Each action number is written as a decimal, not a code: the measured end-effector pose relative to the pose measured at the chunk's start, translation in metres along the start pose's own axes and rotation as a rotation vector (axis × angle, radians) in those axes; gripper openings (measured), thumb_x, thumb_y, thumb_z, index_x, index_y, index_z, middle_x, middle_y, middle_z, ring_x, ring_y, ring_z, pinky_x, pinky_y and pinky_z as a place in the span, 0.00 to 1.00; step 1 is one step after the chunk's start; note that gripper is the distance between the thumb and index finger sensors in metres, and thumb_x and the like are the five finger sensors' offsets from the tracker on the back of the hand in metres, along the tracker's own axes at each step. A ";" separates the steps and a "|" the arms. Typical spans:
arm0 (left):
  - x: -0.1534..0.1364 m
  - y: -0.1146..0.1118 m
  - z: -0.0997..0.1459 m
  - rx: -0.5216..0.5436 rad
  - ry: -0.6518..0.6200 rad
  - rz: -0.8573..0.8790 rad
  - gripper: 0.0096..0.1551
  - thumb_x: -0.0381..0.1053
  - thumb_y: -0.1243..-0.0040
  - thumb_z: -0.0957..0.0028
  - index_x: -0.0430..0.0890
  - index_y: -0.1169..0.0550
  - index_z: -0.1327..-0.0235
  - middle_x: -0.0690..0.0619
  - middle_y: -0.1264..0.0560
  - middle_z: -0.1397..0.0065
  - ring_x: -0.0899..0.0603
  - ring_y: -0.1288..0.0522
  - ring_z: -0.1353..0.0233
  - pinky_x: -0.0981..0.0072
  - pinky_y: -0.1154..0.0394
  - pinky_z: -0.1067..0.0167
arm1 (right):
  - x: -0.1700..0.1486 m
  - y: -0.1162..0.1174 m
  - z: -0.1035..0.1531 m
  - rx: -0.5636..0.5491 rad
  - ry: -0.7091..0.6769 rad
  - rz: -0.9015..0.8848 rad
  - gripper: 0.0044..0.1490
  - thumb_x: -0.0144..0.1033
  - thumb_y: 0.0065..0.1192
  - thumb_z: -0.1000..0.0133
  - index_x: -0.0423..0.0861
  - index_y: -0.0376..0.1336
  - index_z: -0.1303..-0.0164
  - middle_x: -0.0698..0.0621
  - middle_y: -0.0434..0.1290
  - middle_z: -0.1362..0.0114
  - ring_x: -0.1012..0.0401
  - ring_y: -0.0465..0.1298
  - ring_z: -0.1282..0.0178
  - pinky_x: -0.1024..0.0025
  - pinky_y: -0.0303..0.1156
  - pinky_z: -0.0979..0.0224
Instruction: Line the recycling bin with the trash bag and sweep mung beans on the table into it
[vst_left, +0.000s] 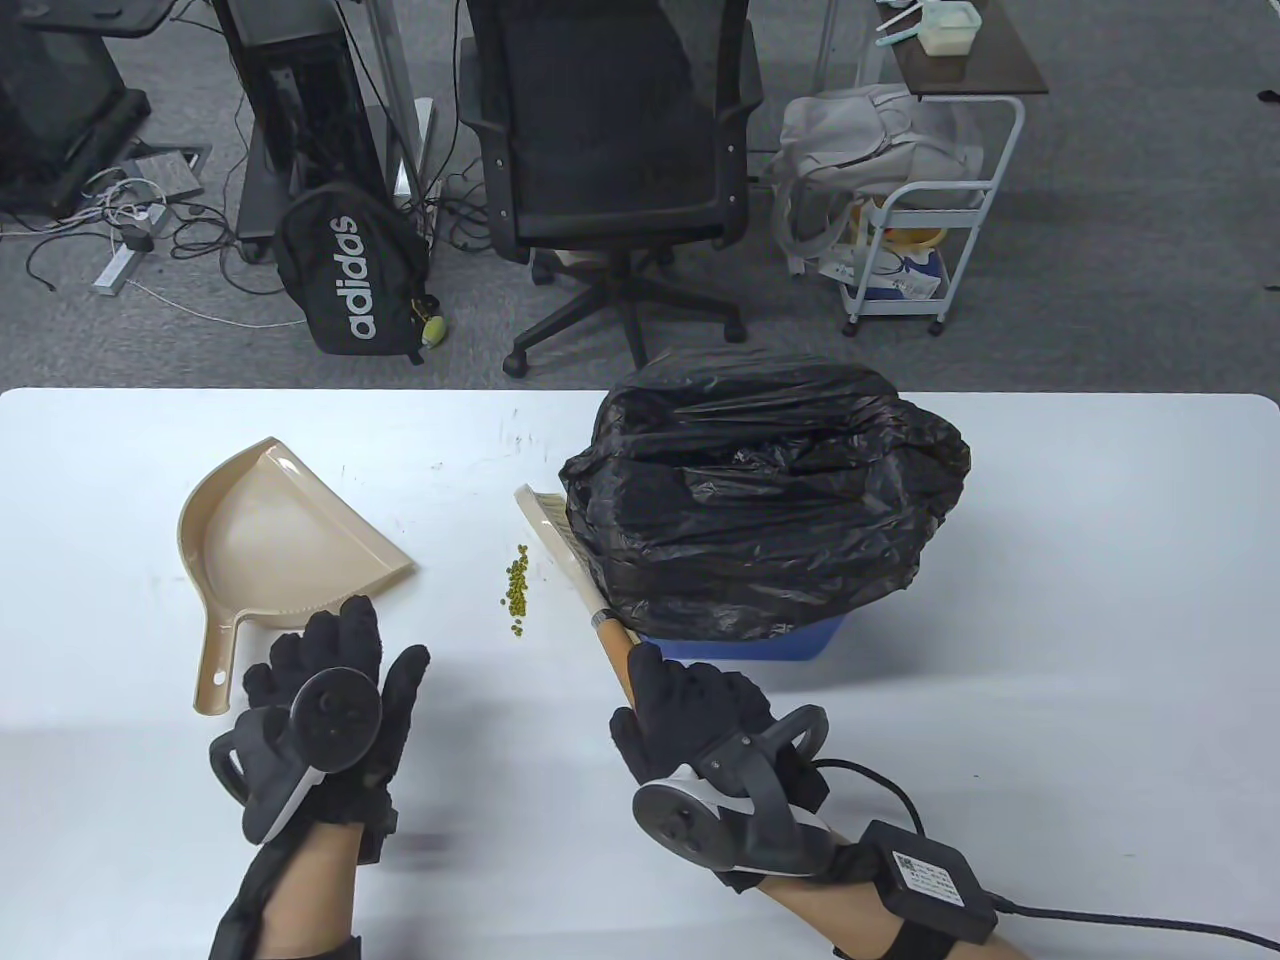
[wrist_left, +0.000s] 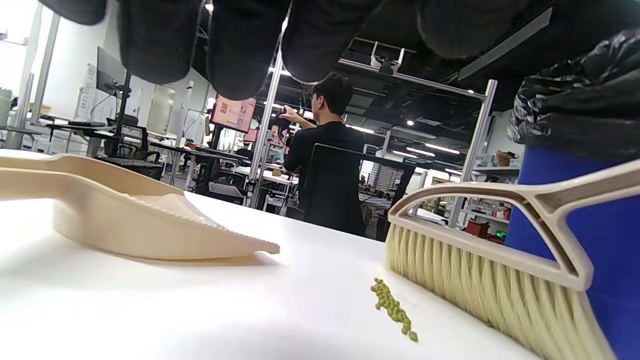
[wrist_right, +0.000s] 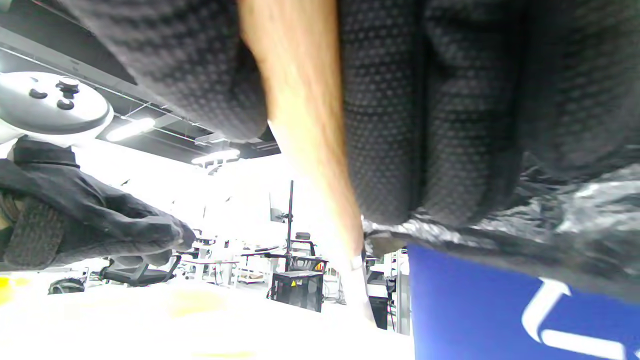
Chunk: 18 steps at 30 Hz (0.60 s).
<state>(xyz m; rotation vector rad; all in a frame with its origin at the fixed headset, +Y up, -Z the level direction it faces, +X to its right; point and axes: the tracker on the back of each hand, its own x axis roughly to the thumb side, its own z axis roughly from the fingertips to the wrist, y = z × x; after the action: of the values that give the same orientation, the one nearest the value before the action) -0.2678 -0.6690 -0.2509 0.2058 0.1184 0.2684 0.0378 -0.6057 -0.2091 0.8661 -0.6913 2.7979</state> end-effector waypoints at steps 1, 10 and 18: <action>-0.001 0.001 0.001 -0.009 0.006 0.013 0.49 0.66 0.47 0.44 0.35 0.29 0.17 0.26 0.30 0.21 0.11 0.35 0.26 0.13 0.44 0.33 | -0.002 0.001 0.001 -0.010 0.001 -0.005 0.38 0.42 0.67 0.44 0.22 0.74 0.41 0.32 0.87 0.54 0.39 0.88 0.56 0.42 0.82 0.55; -0.005 0.003 0.004 -0.013 0.020 0.054 0.49 0.65 0.47 0.43 0.34 0.29 0.18 0.26 0.30 0.21 0.11 0.35 0.27 0.13 0.45 0.34 | -0.009 0.005 -0.004 -0.053 0.045 -0.103 0.38 0.41 0.68 0.45 0.21 0.74 0.42 0.32 0.87 0.55 0.39 0.88 0.57 0.43 0.83 0.56; -0.010 0.003 0.003 -0.011 0.029 0.078 0.49 0.65 0.47 0.44 0.34 0.29 0.18 0.25 0.30 0.21 0.11 0.36 0.27 0.12 0.45 0.34 | -0.005 0.007 -0.007 -0.090 0.033 -0.162 0.39 0.42 0.68 0.45 0.21 0.74 0.43 0.32 0.87 0.56 0.39 0.89 0.58 0.43 0.83 0.57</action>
<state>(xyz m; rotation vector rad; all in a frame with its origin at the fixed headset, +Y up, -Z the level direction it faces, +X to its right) -0.2777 -0.6700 -0.2463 0.1955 0.1372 0.3500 0.0370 -0.6089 -0.2198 0.8189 -0.7025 2.6109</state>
